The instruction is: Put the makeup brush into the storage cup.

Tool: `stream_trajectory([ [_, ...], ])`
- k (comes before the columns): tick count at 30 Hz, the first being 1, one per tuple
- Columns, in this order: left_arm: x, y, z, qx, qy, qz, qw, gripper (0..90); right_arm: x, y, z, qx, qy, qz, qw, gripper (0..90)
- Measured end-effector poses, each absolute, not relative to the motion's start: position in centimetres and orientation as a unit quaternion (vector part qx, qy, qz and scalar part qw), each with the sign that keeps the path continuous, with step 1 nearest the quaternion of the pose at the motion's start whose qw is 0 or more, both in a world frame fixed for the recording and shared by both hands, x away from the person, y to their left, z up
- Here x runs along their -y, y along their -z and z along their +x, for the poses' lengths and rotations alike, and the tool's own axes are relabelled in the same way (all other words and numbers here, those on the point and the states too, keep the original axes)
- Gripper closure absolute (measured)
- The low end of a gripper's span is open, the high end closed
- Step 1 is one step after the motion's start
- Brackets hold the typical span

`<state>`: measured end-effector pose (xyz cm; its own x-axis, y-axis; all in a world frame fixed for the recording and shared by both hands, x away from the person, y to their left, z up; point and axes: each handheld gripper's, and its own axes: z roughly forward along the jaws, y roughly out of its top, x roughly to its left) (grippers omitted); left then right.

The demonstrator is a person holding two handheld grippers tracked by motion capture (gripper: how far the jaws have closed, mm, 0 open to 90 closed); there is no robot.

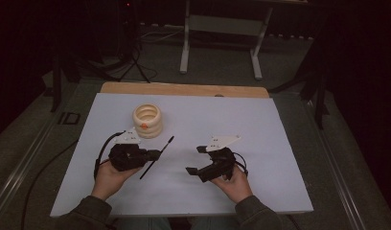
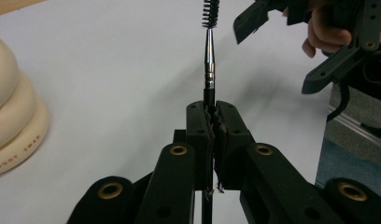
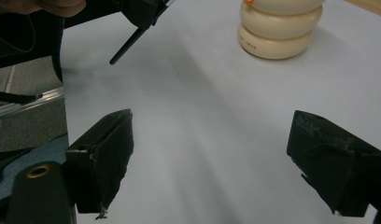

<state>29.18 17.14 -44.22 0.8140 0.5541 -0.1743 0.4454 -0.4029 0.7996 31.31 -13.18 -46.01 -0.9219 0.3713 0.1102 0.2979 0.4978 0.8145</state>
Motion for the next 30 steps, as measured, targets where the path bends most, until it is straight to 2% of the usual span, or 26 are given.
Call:
stream_trajectory([
  [18, -16.1, 43.7, 28.8, -0.283, -0.063, 0.834, 0.47, 86.1, 10.6, 47.0, 31.2, -0.873, -0.459, 0.167, -0.003, 16.7],
  [24, -15.4, 43.7, 28.8, -0.277, -0.062, 0.834, 0.474, 86.1, 9.9, 47.3, 31.2, -0.871, -0.463, 0.164, -0.023, 19.4],
  [30, -14.7, 43.6, 28.7, -0.271, -0.061, 0.832, 0.481, 86.1, 9.4, 47.1, 31.0, -0.866, -0.473, 0.158, -0.036, 26.9],
])
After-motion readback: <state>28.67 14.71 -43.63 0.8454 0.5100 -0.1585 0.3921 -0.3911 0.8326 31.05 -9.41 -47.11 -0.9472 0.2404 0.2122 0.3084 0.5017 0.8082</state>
